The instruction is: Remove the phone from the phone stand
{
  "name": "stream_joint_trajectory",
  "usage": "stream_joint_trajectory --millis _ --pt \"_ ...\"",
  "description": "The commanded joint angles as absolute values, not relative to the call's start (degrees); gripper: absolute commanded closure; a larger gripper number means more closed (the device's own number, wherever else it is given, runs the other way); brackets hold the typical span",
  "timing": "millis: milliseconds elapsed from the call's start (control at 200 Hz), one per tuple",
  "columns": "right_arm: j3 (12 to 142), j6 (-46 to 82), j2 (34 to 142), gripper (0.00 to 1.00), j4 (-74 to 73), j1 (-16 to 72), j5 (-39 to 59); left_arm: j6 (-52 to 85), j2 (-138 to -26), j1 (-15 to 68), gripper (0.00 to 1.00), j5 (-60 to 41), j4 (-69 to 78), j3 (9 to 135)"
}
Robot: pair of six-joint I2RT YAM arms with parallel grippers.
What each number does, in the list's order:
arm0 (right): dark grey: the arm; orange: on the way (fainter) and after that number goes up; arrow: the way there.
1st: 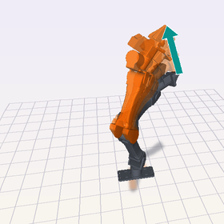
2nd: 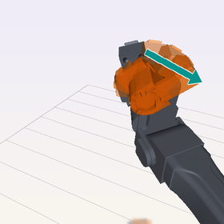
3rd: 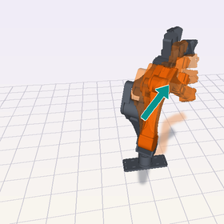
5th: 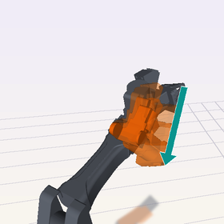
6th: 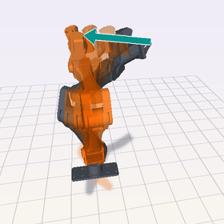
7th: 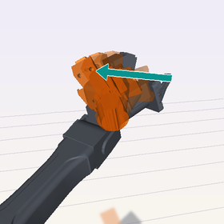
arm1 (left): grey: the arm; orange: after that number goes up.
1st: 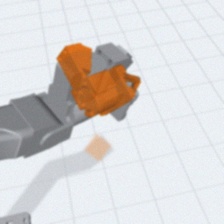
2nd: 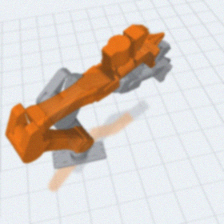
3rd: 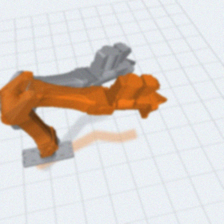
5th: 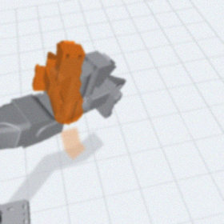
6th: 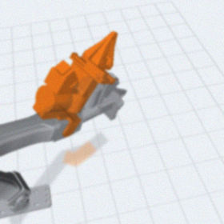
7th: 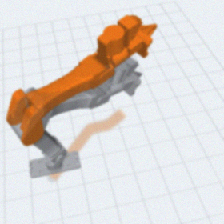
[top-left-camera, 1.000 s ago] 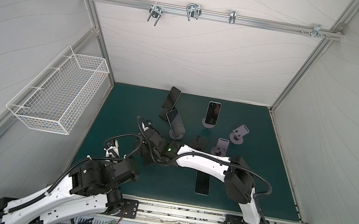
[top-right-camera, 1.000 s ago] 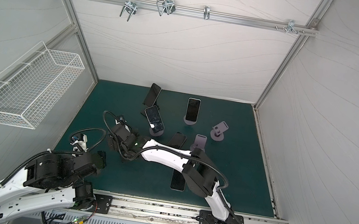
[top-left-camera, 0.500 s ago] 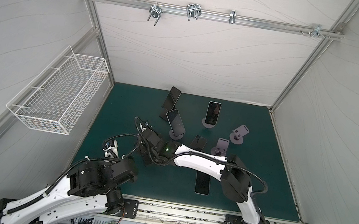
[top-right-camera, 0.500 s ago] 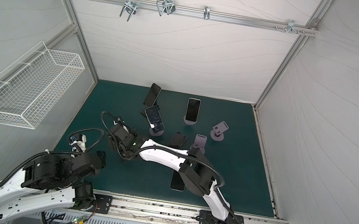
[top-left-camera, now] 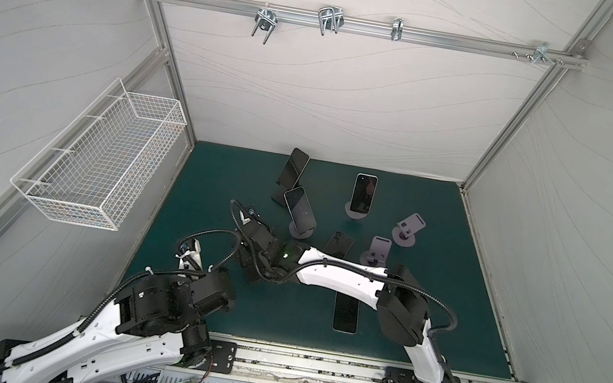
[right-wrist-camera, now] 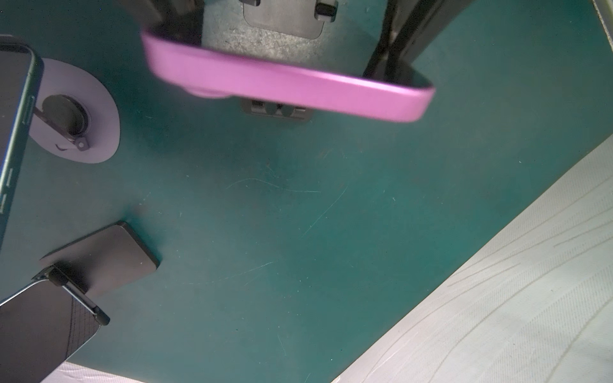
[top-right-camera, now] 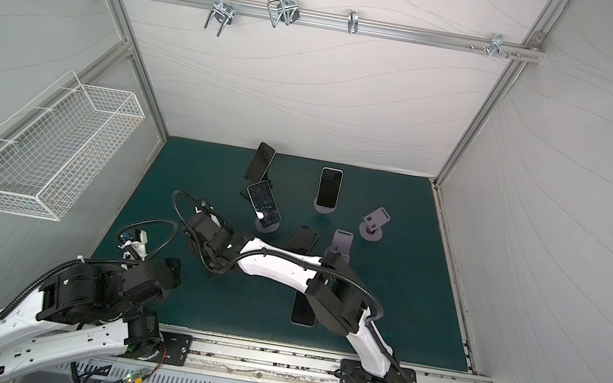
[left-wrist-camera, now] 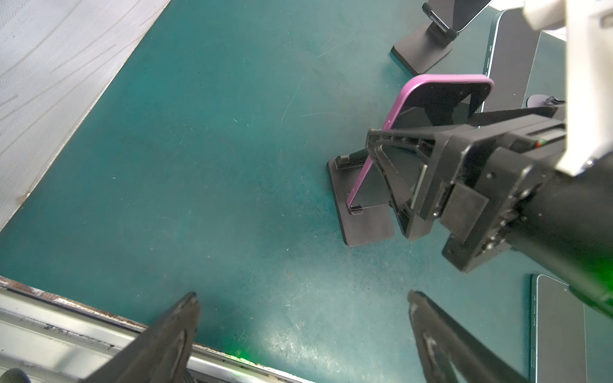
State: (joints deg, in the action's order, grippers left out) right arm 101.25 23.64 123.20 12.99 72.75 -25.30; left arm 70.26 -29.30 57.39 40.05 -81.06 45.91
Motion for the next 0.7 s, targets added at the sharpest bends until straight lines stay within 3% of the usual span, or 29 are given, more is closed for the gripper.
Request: stream_joint_trajectory --millis 0,695 --pt "100.5 23.0 121.9 0.26 12.7 73.3 -26.4 71.1 -28.7 57.1 0.01 41.4 -81.7 45.7" --pt "99.2 20.9 119.0 0.29 11.4 73.3 -26.8 71.2 -28.6 57.1 0.01 41.1 -81.7 45.7"
